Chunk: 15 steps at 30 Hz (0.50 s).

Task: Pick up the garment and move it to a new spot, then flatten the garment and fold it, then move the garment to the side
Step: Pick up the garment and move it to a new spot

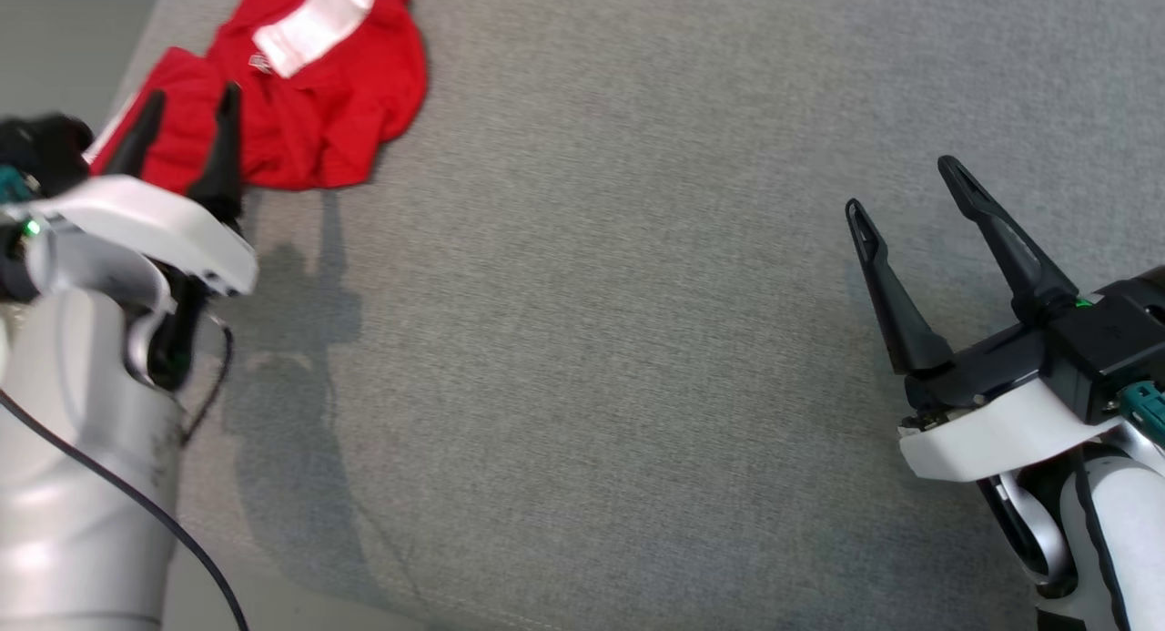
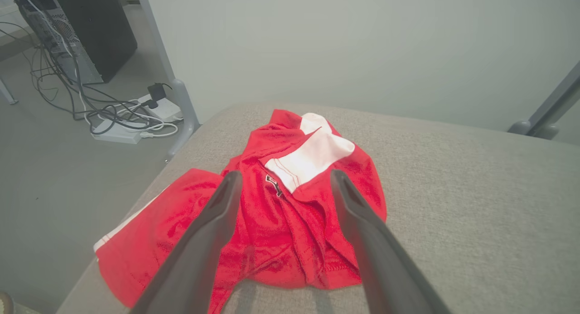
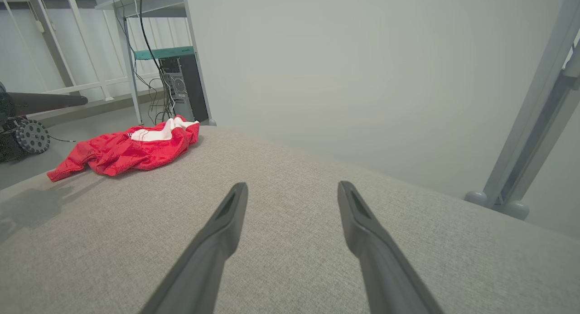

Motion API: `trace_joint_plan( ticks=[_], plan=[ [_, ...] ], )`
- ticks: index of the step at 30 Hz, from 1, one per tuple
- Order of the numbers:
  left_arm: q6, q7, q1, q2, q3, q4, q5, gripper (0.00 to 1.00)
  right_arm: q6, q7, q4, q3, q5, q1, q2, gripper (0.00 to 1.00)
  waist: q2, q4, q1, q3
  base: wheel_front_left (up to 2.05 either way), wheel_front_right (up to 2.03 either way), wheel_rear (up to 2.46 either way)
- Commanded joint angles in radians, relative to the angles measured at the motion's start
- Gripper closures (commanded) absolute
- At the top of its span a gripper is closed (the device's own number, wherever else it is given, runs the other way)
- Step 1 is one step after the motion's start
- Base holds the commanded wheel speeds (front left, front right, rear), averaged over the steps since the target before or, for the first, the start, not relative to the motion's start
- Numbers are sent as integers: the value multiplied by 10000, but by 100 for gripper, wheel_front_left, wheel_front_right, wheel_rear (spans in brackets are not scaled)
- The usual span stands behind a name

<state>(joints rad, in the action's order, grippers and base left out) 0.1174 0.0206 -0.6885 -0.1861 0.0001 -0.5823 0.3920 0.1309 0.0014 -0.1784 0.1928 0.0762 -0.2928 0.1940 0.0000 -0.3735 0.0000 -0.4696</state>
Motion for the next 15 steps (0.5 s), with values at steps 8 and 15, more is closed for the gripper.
trace_joint_plan(
  ticks=[8, 15],
  plan=[
    [138, -1146, -2111, -626, -88, -1916, 1123, 0, -4, 197, -470, -13, -179, -223, 66, 0, 0, 868, 0, -841, 0, 0, 0],
    [130, -1772, -2862, -1055, -687, -3083, 1584, 0, -4, 72, -526, -82, -219, -243, -24, 0, 0, 1211, 0, -1080, 0, 0, 0]
  ],
)
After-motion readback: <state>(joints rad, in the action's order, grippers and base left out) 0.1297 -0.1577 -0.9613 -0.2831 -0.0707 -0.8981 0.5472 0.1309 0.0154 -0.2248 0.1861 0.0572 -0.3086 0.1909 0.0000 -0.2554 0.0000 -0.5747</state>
